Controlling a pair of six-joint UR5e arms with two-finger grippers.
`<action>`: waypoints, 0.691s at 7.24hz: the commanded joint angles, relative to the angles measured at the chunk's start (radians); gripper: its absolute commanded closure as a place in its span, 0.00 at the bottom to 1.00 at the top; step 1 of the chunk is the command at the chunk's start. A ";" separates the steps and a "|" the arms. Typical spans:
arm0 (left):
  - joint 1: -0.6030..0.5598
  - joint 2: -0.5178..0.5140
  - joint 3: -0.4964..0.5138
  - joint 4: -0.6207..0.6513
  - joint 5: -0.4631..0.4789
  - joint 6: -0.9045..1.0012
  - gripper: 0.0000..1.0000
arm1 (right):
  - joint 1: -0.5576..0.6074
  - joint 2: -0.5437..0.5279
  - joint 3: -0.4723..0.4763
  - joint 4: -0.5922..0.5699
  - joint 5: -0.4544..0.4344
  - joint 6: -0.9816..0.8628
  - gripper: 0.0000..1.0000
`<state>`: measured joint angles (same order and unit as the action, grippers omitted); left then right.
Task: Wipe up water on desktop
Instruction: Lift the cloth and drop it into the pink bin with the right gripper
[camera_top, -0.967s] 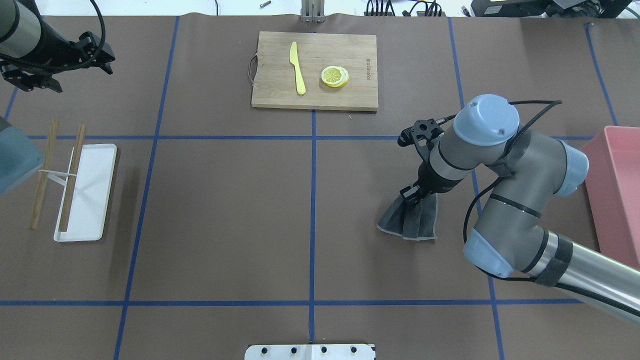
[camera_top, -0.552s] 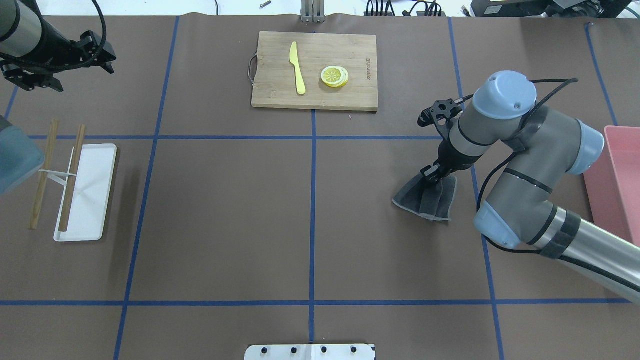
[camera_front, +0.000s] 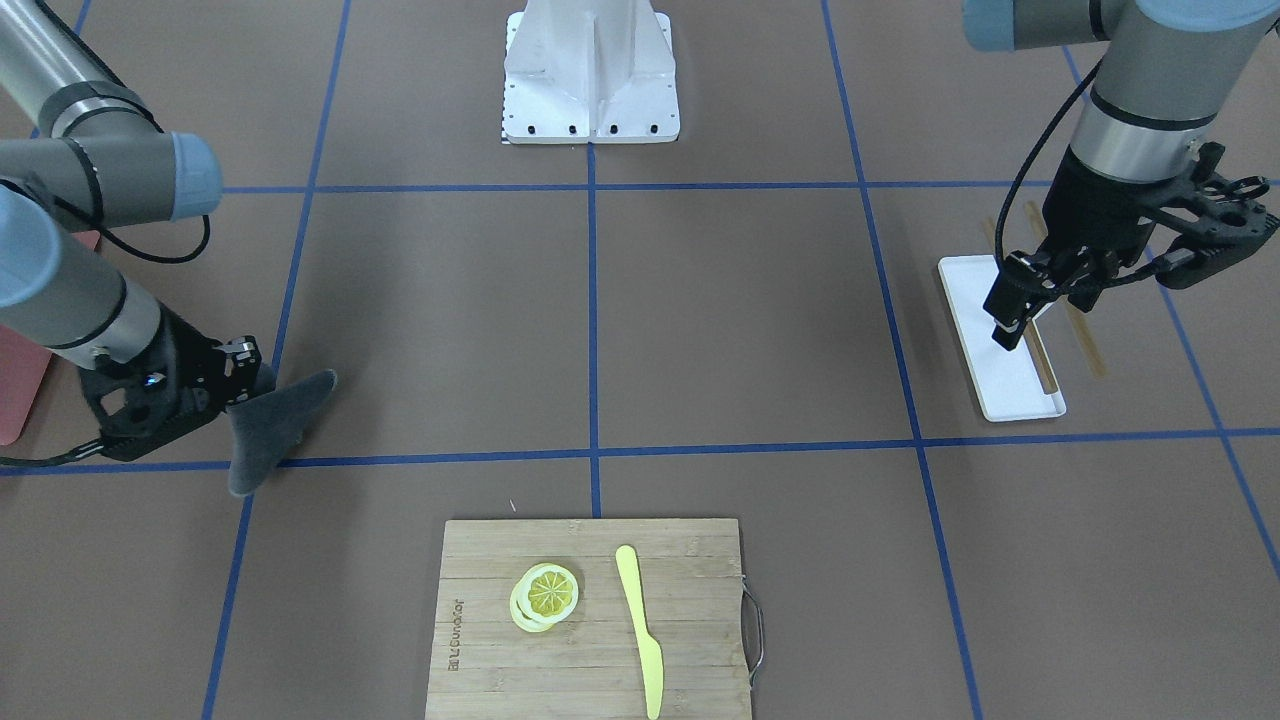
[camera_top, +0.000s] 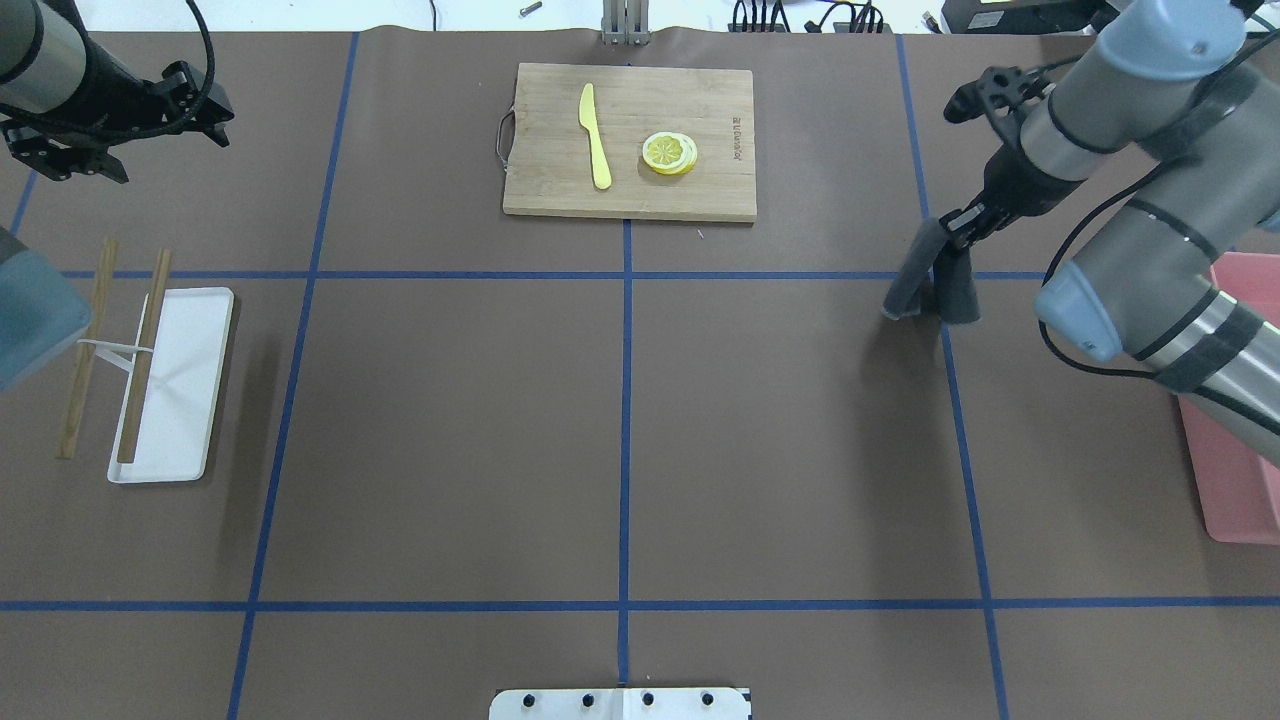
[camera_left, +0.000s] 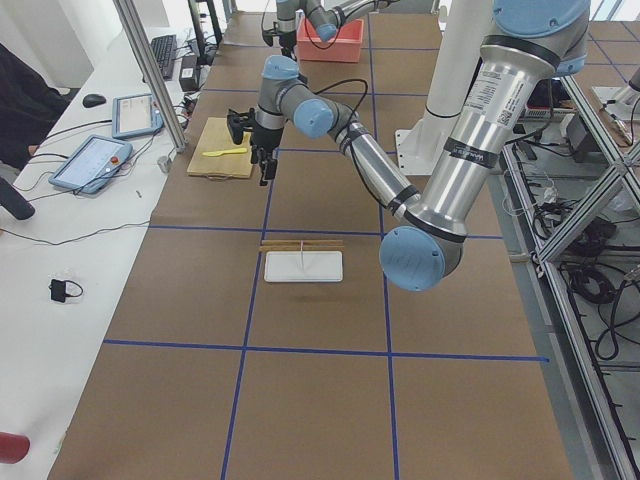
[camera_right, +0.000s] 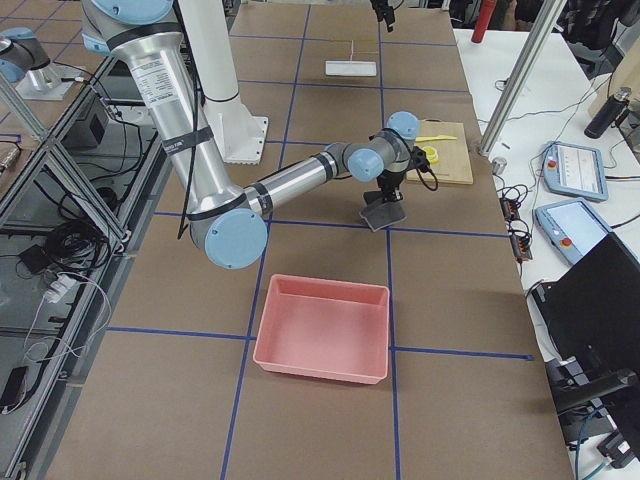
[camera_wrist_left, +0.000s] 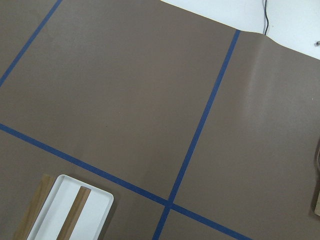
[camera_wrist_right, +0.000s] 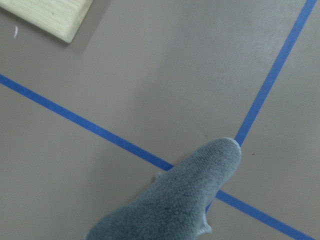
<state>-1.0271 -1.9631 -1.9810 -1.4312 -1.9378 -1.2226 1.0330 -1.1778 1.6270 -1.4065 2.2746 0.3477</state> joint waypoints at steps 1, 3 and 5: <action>-0.001 0.004 -0.001 0.000 -0.001 0.000 0.02 | 0.193 -0.052 0.104 -0.009 0.074 -0.003 1.00; -0.001 0.004 -0.004 0.000 -0.001 -0.002 0.02 | 0.377 -0.224 0.178 -0.014 0.147 -0.045 1.00; -0.001 0.004 -0.007 0.000 -0.003 -0.002 0.02 | 0.471 -0.417 0.230 -0.014 0.180 -0.161 1.00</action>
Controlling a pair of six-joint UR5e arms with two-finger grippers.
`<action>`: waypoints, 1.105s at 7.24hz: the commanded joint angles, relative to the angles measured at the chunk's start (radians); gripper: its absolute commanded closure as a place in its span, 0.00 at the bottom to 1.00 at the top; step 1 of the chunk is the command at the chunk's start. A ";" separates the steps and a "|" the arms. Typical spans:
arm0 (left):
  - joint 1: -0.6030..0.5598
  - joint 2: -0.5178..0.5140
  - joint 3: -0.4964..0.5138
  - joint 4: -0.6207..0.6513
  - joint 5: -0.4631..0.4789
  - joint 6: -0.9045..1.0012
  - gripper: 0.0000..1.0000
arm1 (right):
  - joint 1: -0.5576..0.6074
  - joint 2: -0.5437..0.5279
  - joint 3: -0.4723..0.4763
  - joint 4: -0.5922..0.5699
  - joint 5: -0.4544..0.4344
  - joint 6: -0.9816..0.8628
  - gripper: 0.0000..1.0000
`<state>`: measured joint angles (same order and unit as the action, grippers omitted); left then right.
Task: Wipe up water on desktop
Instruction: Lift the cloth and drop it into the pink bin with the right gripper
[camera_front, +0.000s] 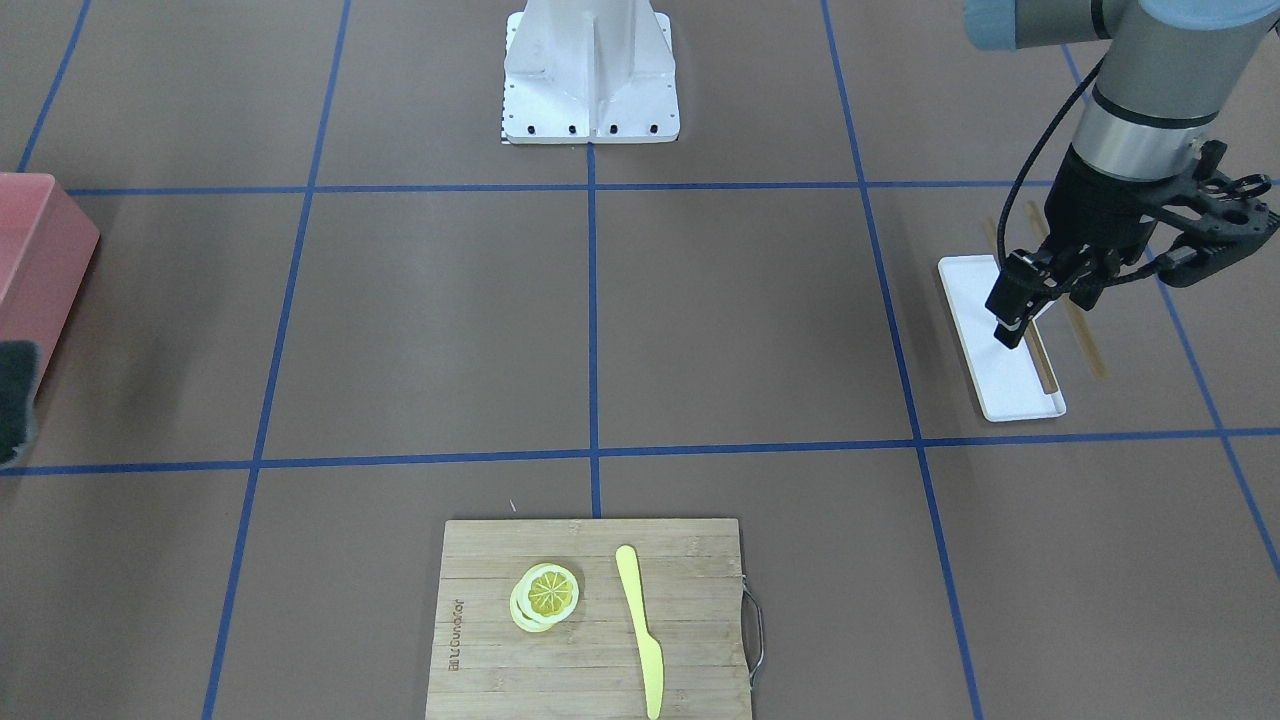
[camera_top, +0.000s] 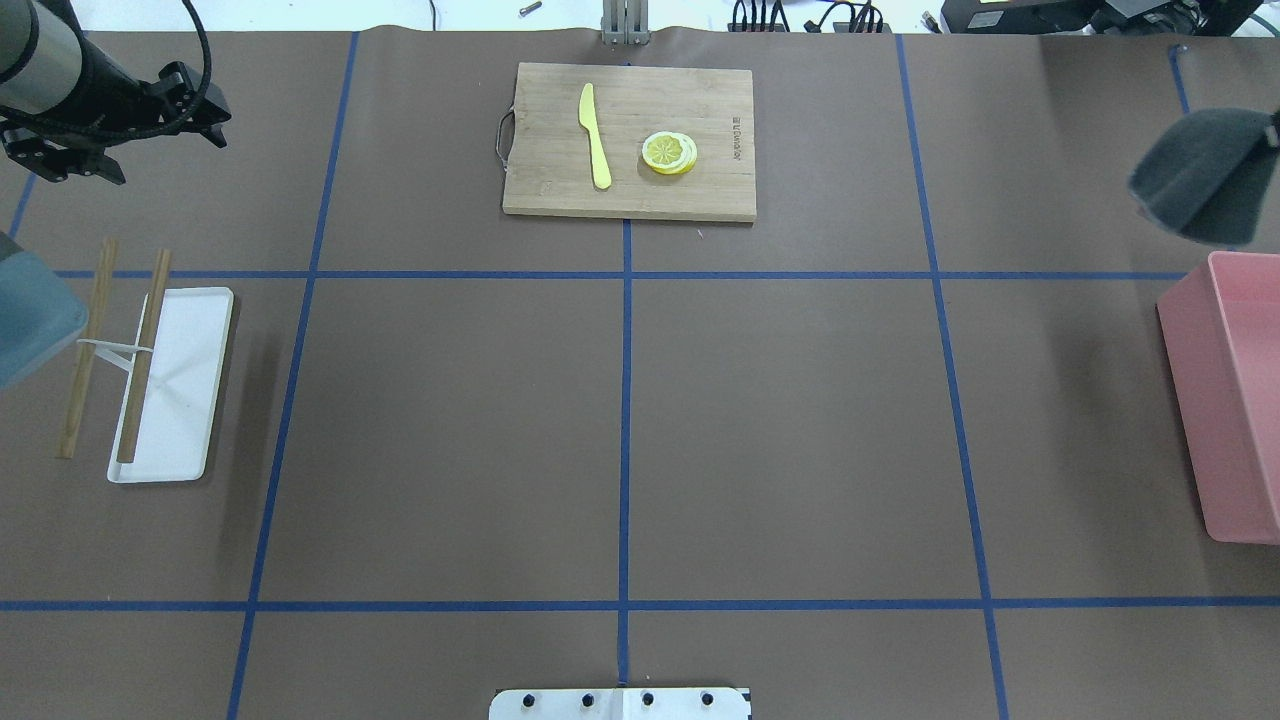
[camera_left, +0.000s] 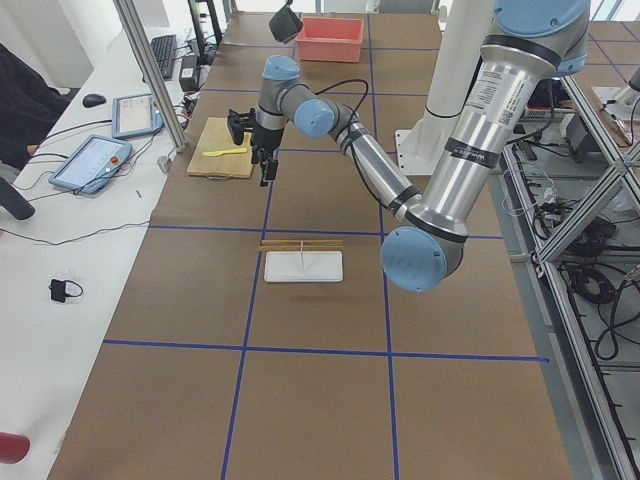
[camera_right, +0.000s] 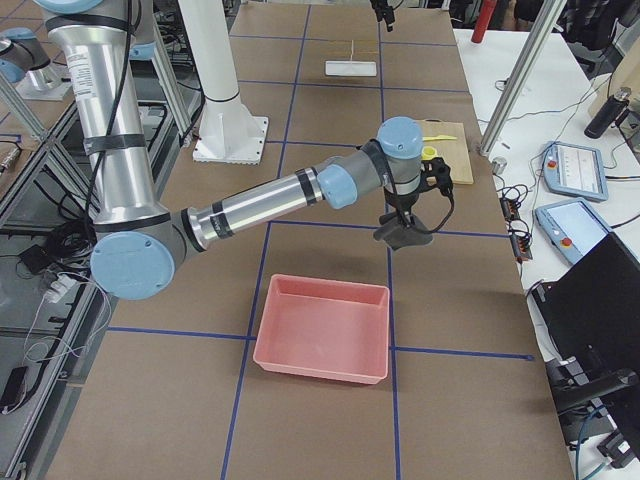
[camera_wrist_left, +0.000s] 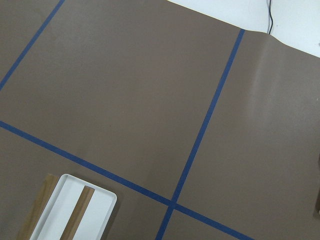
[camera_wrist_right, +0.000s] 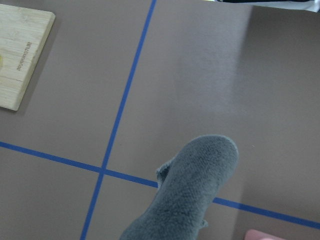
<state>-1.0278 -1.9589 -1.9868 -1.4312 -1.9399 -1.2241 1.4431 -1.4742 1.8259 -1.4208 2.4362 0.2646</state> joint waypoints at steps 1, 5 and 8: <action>0.000 0.003 0.000 0.000 -0.001 0.000 0.02 | 0.085 -0.217 0.029 -0.003 0.015 -0.213 1.00; 0.000 0.006 0.002 0.000 -0.002 0.000 0.02 | 0.045 -0.374 0.026 -0.010 -0.031 -0.234 1.00; -0.002 0.008 -0.012 0.000 -0.005 0.000 0.02 | 0.062 -0.385 -0.040 0.000 -0.038 -0.222 0.00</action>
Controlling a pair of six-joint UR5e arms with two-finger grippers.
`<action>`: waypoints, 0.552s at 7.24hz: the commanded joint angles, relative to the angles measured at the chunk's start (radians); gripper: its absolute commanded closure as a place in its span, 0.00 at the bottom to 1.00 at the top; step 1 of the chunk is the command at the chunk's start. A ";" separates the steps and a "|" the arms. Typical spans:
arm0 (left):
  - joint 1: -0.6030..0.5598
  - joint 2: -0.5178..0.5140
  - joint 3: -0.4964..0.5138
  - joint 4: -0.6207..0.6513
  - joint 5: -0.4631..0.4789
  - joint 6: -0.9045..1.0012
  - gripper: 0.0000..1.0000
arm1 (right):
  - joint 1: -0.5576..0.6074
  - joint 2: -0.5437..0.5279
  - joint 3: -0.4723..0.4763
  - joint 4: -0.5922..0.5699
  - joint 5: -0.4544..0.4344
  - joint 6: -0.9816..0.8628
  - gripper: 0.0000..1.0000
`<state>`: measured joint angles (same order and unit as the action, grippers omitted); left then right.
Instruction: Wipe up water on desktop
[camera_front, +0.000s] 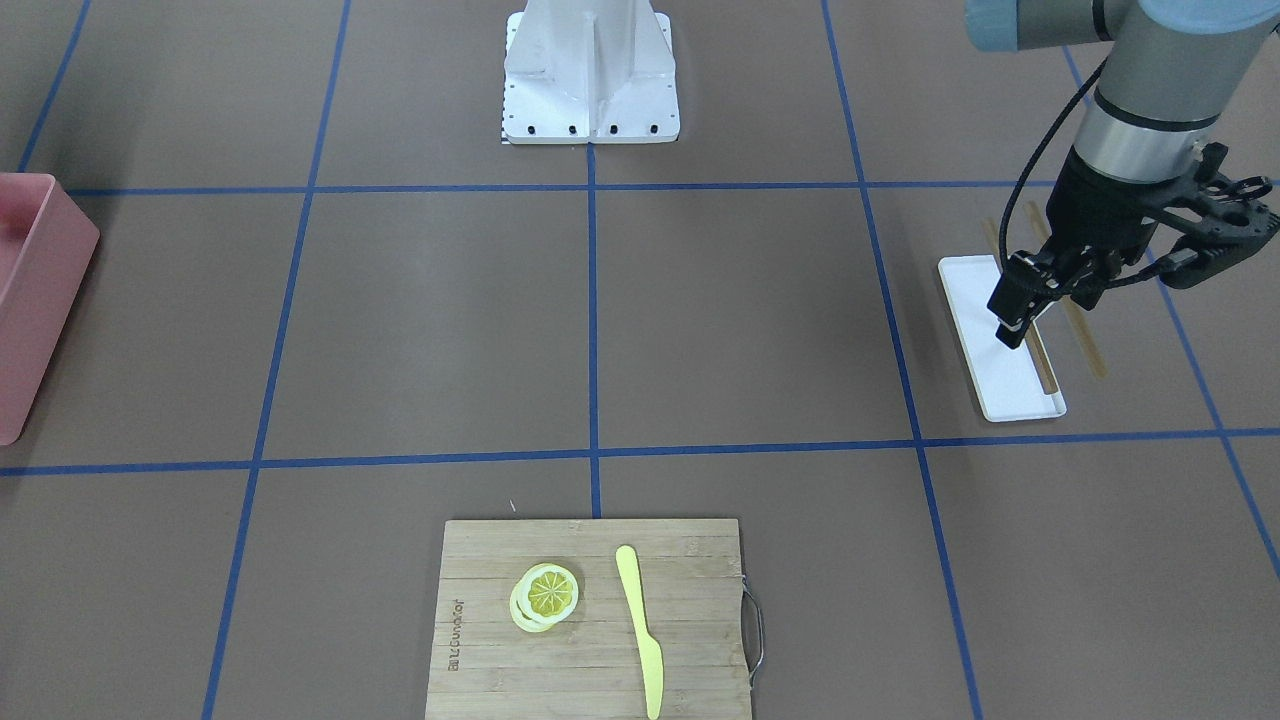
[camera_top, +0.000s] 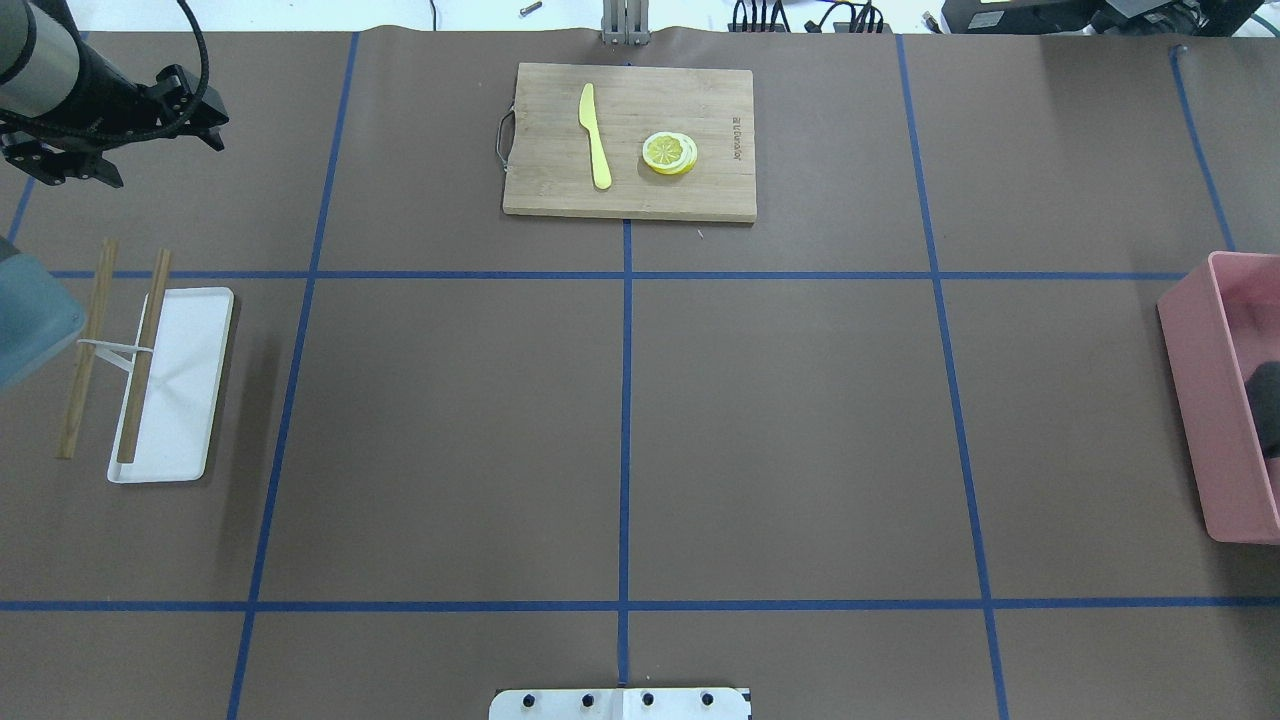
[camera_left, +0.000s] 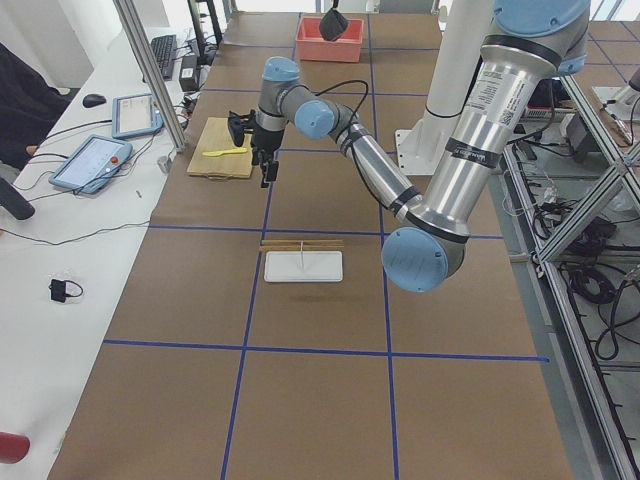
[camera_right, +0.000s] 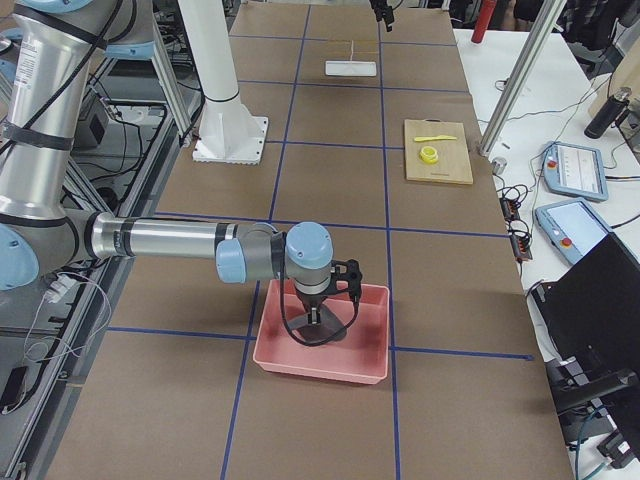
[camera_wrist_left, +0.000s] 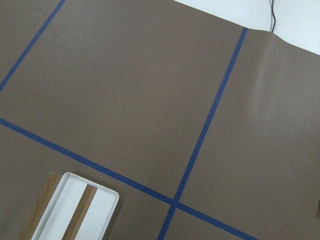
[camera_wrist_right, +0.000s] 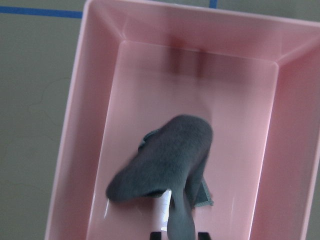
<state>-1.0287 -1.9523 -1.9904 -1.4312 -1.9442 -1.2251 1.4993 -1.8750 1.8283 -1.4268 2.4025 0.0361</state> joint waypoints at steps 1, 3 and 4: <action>-0.001 0.004 -0.004 0.000 0.004 0.001 0.02 | 0.007 0.040 -0.044 0.009 -0.044 0.008 0.00; -0.001 0.013 -0.001 0.005 0.001 0.007 0.02 | 0.027 0.062 -0.044 0.053 -0.052 0.004 0.00; -0.004 0.012 -0.004 0.006 -0.004 0.019 0.02 | 0.038 0.097 -0.056 0.040 -0.051 0.011 0.00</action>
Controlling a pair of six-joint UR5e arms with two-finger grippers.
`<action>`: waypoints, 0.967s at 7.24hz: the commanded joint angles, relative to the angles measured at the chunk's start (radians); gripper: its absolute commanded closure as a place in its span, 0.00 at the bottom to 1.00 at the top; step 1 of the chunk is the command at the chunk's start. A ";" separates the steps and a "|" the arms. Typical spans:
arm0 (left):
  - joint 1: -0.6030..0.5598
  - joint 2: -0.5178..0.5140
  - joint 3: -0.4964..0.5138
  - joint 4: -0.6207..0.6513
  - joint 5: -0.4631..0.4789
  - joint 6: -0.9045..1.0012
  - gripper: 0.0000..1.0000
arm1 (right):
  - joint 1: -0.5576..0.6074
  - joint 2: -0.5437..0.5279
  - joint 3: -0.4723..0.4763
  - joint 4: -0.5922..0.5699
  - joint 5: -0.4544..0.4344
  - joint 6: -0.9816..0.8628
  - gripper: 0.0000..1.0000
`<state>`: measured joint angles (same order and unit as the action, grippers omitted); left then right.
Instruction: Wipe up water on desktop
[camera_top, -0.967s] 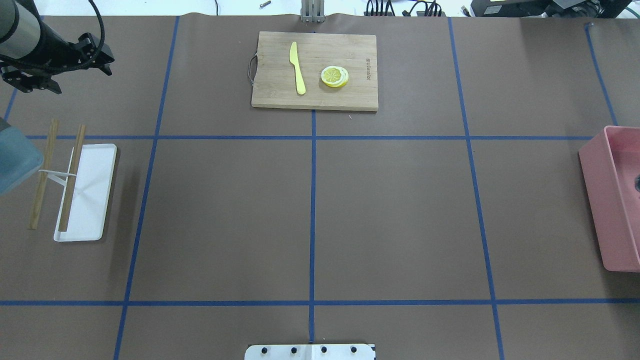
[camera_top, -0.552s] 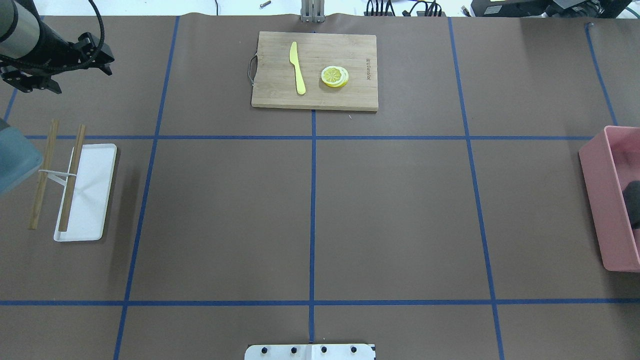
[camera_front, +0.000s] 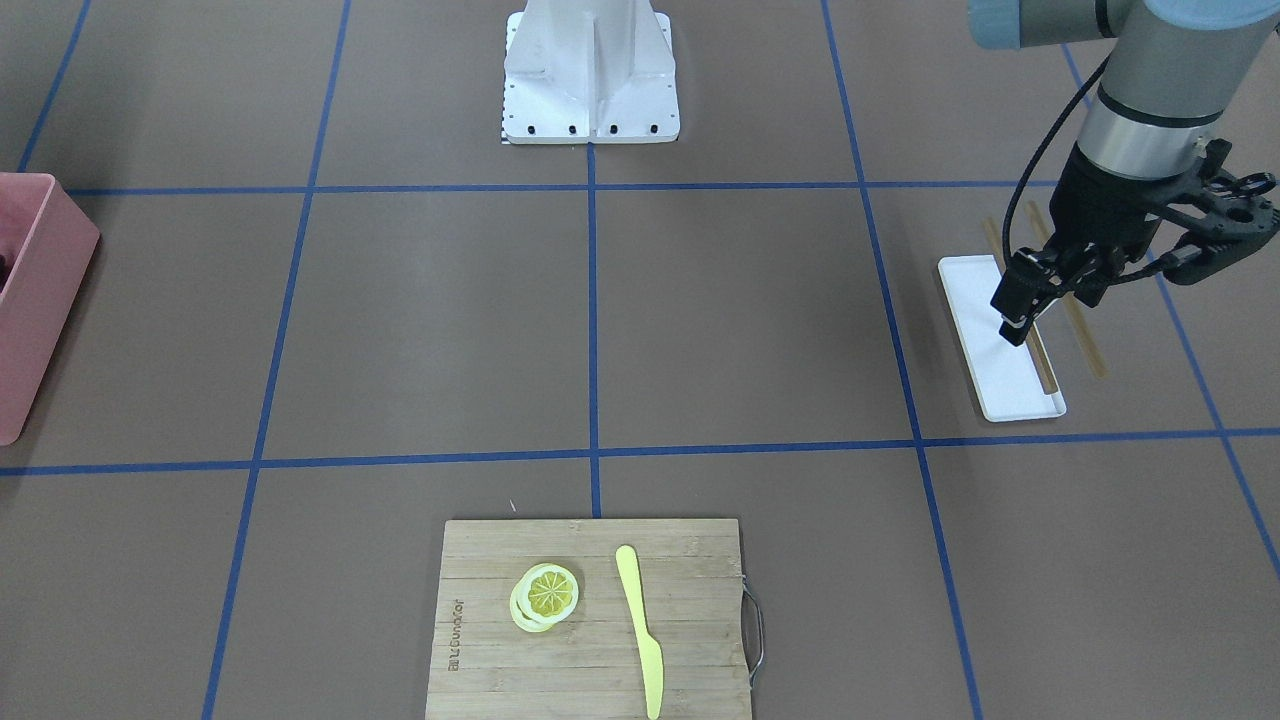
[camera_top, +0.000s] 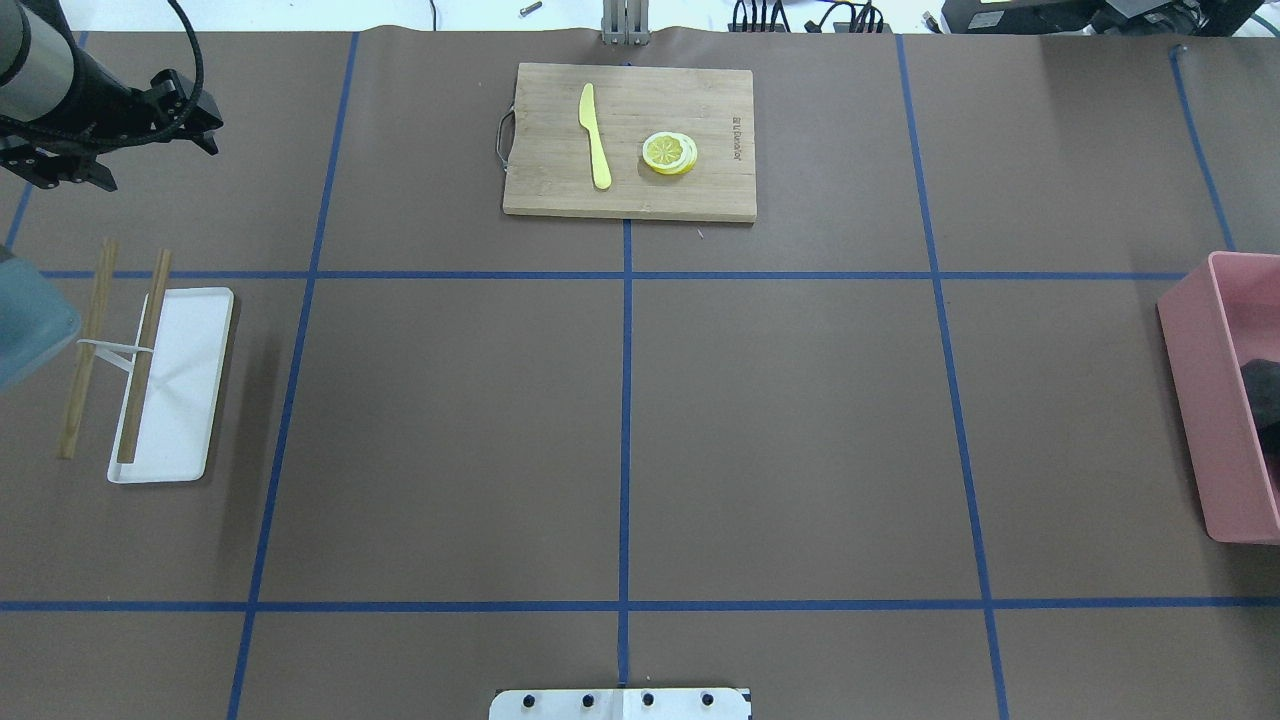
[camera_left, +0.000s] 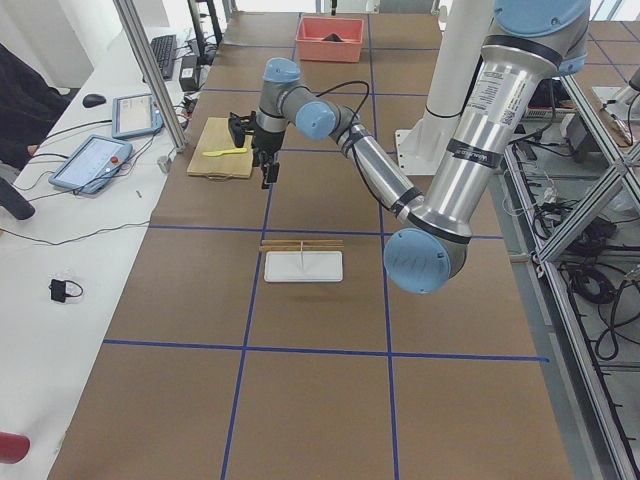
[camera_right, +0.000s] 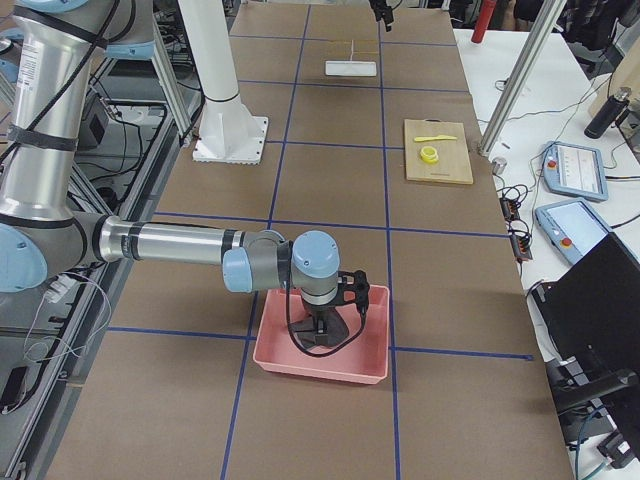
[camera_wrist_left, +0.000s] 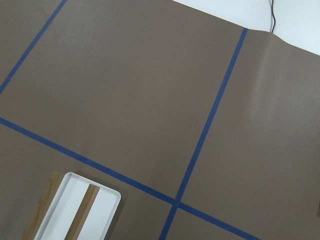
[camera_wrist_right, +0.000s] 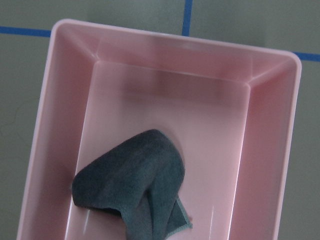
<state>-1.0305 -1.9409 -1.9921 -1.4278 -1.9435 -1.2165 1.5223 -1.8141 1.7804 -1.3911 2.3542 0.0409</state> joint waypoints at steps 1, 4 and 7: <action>-0.037 0.002 -0.002 0.038 -0.009 0.152 0.02 | 0.015 0.061 -0.006 -0.058 0.000 0.005 0.00; -0.222 0.194 -0.005 0.103 -0.138 0.696 0.02 | 0.015 0.230 0.004 -0.378 -0.004 -0.002 0.00; -0.386 0.399 0.127 -0.093 -0.225 0.816 0.02 | 0.013 0.268 0.004 -0.401 0.014 -0.006 0.00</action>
<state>-1.3328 -1.6056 -1.9489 -1.4287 -2.1014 -0.4436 1.5358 -1.5621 1.7840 -1.7830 2.3621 0.0351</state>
